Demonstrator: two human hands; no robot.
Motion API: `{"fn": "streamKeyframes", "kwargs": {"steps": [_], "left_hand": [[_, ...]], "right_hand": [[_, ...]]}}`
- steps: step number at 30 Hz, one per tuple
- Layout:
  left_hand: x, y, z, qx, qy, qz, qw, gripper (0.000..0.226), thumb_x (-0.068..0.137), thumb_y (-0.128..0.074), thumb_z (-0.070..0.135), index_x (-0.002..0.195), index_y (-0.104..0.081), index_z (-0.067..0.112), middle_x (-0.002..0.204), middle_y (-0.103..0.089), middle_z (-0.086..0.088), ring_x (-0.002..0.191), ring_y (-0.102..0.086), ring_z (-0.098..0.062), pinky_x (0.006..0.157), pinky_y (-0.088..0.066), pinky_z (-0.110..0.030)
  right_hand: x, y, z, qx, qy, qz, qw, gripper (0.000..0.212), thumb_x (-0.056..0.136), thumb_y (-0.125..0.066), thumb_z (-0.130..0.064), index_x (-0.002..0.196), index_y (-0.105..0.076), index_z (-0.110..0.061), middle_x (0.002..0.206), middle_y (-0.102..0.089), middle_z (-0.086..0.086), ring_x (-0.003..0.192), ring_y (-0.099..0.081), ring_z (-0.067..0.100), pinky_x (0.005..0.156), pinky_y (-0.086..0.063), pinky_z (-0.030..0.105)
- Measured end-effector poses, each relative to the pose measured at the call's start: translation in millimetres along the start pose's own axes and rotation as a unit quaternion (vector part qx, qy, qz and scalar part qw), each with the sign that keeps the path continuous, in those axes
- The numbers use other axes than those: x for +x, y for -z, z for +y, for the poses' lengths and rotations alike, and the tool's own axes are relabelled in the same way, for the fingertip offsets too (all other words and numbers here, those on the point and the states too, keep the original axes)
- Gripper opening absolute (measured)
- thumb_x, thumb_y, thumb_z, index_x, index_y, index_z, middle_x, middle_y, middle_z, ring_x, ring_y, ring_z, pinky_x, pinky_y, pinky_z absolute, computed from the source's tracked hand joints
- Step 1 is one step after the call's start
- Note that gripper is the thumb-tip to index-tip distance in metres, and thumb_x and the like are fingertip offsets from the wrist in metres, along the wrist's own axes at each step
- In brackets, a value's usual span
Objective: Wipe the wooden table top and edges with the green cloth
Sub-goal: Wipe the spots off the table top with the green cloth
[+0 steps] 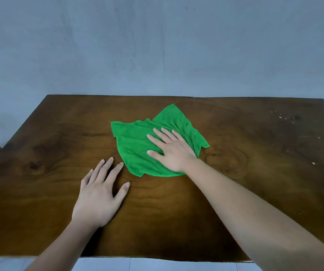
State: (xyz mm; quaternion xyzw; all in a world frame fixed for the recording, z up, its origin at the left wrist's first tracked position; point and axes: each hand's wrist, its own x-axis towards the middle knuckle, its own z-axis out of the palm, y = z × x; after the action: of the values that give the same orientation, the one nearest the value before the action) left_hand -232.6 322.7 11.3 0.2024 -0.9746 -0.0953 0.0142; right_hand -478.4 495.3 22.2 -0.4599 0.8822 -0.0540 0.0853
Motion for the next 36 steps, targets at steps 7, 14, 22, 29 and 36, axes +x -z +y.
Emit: {"fn": "streamKeyframes", "kwargs": {"steps": [7,14,22,29,36], "left_hand": [[1,2,-1,0.008,-0.005,-0.011,1.000,0.089,0.098,0.001,0.087,0.174,-0.016,0.044,0.184,-0.007,0.010,0.171,0.002,-0.017,0.137,-0.006,-0.049],[-1,1,-2,0.011,-0.020,0.005,1.000,0.088,0.100,0.002,0.083,0.174,-0.020,0.040,0.184,-0.013,0.003,0.171,-0.003,-0.022,0.137,-0.011,-0.052],[-2,2,-2,-0.001,-0.025,0.002,1.000,0.092,0.099,-0.002,0.085,0.173,-0.027,0.037,0.183,-0.019,0.000,0.170,-0.011,-0.027,0.136,-0.010,-0.053],[-9,10,44,-0.015,-0.051,0.018,0.998,0.086,0.101,-0.016,0.082,0.169,-0.039,0.034,0.179,-0.030,0.001,0.169,-0.018,-0.024,0.133,-0.016,-0.053],[-17,-13,178,-0.030,-0.100,0.011,0.994,0.074,0.108,-0.029,0.075,0.169,-0.037,0.035,0.179,-0.031,0.005,0.168,-0.018,-0.019,0.134,-0.018,-0.049]], "right_hand": [[-120,-1,94,0.010,-0.228,0.038,0.973,0.081,0.102,-0.001,-0.086,0.173,0.001,-0.048,0.184,0.006,-0.013,0.170,0.008,0.013,0.138,0.001,0.045],[-182,-22,44,0.039,-0.421,0.087,0.902,0.080,0.107,-0.003,-0.075,0.176,0.000,-0.033,0.185,0.004,0.001,0.171,0.004,0.027,0.137,-0.001,0.054],[-187,-40,-39,0.003,-0.238,0.045,0.970,0.078,0.108,-0.002,-0.074,0.176,-0.002,-0.035,0.184,0.011,-0.005,0.170,0.013,0.023,0.137,0.003,0.052],[-232,-35,9,0.010,-0.196,0.055,0.979,0.076,0.108,-0.006,-0.078,0.175,-0.003,-0.043,0.184,0.008,-0.011,0.170,0.013,0.014,0.137,0.003,0.046],[-300,-23,99,0.023,-0.200,0.049,0.978,0.077,0.106,-0.002,-0.081,0.174,0.000,-0.045,0.184,0.009,-0.012,0.169,0.014,0.013,0.138,0.004,0.045]]}}
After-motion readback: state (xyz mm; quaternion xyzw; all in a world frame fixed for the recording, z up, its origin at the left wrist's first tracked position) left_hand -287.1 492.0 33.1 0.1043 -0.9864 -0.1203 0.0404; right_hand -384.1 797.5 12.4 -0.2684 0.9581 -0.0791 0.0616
